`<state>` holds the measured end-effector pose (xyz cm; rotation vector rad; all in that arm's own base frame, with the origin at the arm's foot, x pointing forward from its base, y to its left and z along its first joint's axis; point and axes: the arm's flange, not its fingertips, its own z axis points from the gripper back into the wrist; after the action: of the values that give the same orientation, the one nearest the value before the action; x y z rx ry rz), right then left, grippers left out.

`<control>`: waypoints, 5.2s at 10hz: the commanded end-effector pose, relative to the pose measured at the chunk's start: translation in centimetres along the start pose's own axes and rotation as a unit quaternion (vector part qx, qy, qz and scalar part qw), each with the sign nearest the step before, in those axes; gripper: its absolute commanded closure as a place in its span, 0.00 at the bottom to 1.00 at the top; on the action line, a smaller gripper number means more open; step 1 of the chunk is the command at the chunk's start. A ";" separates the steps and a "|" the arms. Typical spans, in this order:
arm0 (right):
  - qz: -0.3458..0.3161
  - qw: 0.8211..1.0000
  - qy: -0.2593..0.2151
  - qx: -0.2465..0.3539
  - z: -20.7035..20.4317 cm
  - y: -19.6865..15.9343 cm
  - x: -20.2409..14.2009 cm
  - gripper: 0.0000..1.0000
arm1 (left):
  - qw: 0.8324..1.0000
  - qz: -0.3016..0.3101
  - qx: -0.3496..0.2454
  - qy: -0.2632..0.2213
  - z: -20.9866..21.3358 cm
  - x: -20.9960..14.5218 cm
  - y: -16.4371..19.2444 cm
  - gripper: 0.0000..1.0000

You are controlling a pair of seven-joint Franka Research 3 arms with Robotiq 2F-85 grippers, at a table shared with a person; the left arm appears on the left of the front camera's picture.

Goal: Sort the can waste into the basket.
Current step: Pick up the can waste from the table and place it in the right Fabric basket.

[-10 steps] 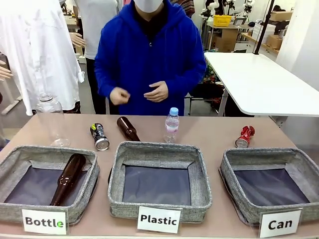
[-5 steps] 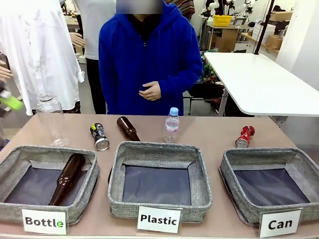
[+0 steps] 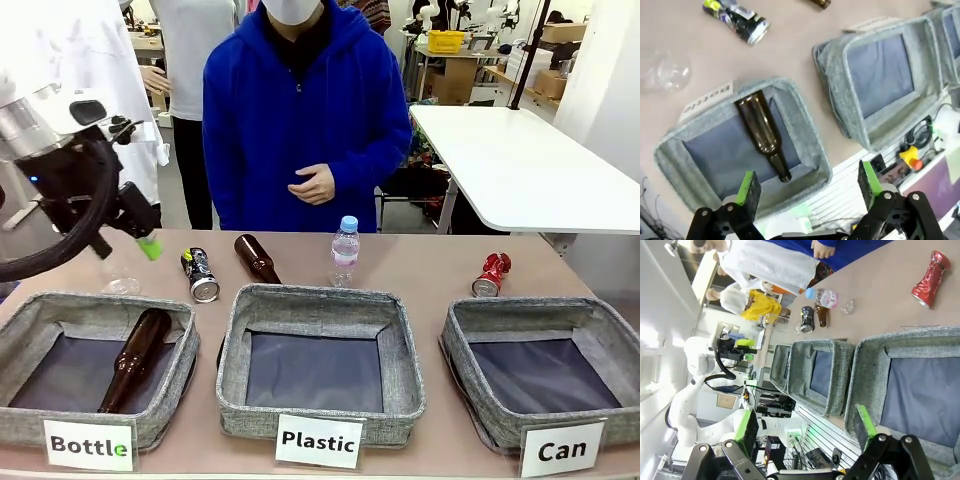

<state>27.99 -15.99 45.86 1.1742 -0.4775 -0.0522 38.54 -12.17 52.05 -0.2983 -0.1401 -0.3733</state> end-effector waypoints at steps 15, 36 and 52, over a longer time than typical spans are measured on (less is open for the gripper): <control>0.012 1.000 -0.008 0.012 0.0 0.0 0.2 0.00 | 0.952 0.277 0.129 -0.028 -7.5 10.0 -2.7 0.00; 0.012 1.000 -0.008 0.012 0.0 0.0 0.2 0.00 | 0.900 0.406 0.147 -0.063 -18.0 17.2 4.4 0.00; 0.012 1.000 -0.008 0.012 0.0 0.0 0.2 0.00 | 0.888 0.406 0.208 -0.056 -22.5 19.4 6.3 1.00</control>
<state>27.94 -16.05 45.86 1.1746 -0.4774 -0.0532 59.85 -19.76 32.72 0.0263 -0.1720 0.4942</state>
